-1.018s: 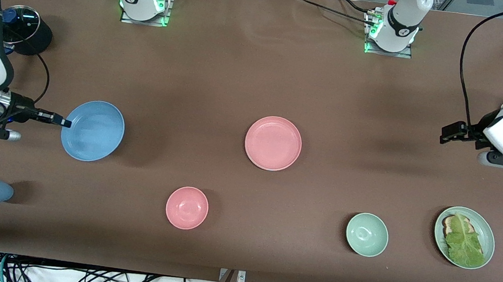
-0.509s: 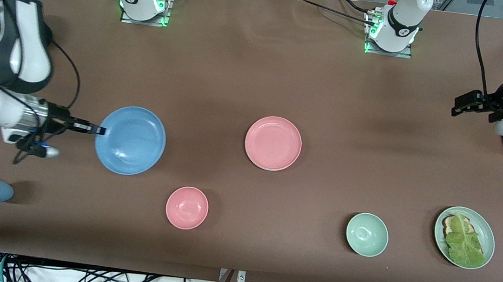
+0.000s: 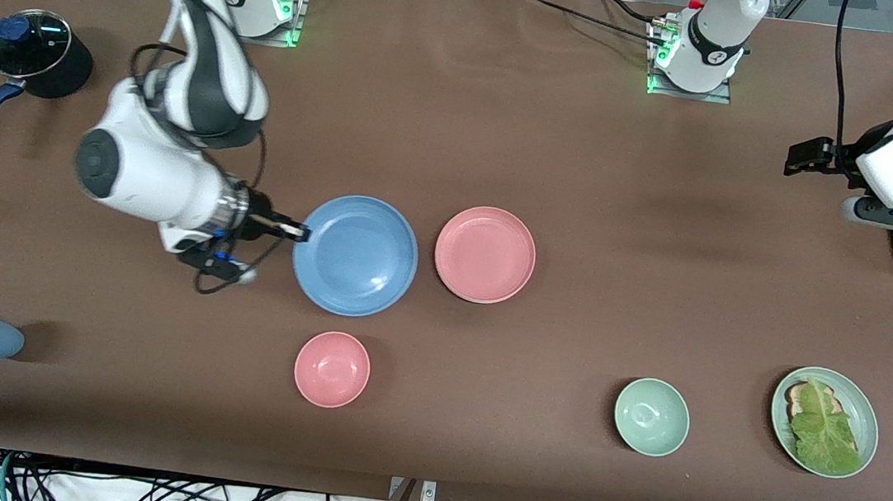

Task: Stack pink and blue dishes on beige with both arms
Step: 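Carry the blue plate over the pink plate and lower it with the right gripper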

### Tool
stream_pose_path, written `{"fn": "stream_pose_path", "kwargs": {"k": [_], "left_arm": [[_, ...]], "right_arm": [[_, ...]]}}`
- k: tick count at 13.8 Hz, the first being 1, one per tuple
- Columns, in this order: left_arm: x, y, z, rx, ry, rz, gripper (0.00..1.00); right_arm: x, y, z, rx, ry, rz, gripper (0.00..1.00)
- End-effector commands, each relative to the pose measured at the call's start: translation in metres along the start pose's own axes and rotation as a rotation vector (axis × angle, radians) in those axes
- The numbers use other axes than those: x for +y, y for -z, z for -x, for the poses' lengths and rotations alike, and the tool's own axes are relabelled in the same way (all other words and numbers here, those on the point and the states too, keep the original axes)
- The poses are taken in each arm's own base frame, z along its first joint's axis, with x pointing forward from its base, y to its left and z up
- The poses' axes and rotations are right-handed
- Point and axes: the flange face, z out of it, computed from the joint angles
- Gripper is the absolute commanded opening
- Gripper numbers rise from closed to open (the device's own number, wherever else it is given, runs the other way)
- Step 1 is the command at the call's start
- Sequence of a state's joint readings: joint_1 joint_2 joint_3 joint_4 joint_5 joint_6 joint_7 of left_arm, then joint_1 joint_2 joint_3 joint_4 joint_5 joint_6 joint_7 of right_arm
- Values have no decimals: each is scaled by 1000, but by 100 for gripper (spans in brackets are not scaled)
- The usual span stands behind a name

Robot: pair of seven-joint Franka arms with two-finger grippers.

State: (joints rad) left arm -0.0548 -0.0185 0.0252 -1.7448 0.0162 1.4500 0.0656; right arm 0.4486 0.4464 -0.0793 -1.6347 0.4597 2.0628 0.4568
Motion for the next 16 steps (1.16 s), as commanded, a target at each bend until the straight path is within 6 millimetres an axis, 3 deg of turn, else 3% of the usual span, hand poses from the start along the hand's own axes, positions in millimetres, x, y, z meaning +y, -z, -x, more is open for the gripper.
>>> {"fn": "stream_pose_path", "kwargs": {"k": [1, 2, 5, 9, 12, 16], "left_arm": [[3, 42, 11, 36, -17, -40, 100], [3, 52, 9, 53, -18, -36, 100], [-9, 49, 3, 50, 1, -6, 100], [-34, 55, 7, 70, 54, 45, 100], [-41, 65, 5, 93, 64, 50, 100], [-34, 70, 2, 103, 45, 36, 100]], "right_arm": [[-37, -28, 19, 51, -36, -8, 0], [-45, -45, 27, 50, -25, -3, 0], [-72, -102, 55, 5, -9, -27, 0], [-89, -152, 80, 21, 2, -21, 0], [-97, -177, 92, 49, 1, -27, 0], [-87, -197, 98, 31, 1, 6, 0]]}}
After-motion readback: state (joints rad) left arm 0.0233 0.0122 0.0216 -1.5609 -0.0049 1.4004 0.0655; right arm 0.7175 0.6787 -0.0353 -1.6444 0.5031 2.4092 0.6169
